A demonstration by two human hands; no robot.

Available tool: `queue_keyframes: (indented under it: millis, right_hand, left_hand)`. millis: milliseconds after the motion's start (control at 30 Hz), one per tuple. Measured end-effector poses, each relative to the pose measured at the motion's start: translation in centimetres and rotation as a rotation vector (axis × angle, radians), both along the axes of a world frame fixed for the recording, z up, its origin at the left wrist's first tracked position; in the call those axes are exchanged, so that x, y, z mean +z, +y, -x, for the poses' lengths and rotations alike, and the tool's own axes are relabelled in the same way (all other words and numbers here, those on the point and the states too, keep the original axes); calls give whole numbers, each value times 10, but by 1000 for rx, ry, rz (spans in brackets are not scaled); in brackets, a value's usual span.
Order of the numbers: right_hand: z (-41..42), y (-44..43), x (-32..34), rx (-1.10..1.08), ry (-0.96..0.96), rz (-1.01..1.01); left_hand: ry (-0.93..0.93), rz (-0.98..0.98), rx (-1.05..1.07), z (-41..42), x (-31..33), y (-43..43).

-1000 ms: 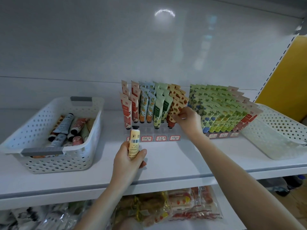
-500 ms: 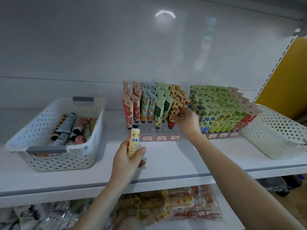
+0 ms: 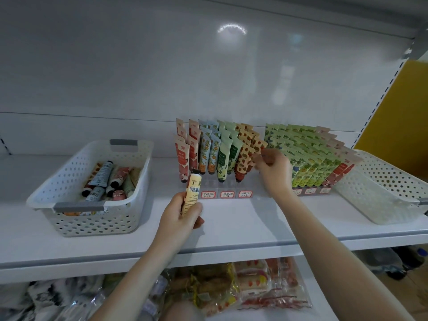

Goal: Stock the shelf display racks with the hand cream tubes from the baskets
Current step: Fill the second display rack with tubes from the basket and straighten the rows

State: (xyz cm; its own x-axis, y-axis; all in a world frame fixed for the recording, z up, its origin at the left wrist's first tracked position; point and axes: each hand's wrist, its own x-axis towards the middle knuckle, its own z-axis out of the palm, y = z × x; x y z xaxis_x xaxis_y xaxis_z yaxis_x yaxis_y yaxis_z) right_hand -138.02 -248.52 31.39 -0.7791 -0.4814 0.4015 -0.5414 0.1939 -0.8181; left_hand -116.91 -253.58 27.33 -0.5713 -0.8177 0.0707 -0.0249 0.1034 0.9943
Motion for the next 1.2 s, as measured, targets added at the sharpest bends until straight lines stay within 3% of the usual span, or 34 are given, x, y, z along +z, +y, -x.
queue_keyframes:
  millis: [67,233,400,533,667,733,800,1000,1100,1200]
  right_hand:
    - [-17,10,7,132,-65,41]
    - [-65,26,21,601,-437,-157]
    - [-80,34,22,688,-538,-92]
    - [-82,43,18,698,-658,1]
    - [-83,52,14,702,-798,106]
    - [-83,54,10,700,-819,110]
    - [-82,57,7,702,-762,47]
    - [-78,64,5,771,-187,-302]
    - [-69,67,3,726,-116,-310]
    - [-48,67,-8,522,-102,-224]
  left_hand:
    - [1,90,-10,-1,2,2]
    - [-86,399,34,-1,6,8]
    - [-123,524,71,-13,14,16]
    - [-82,476,160,-29,17,16]
    - [50,129,179,-41,21,12]
    - [103,63,147,-43,24,13]
    - [82,149,163,-43,26,12]
    - [-5,458,77,-18,28,10]
    - [-10,530,63,1,29,11]
    - [4,529,71,14,23,10]
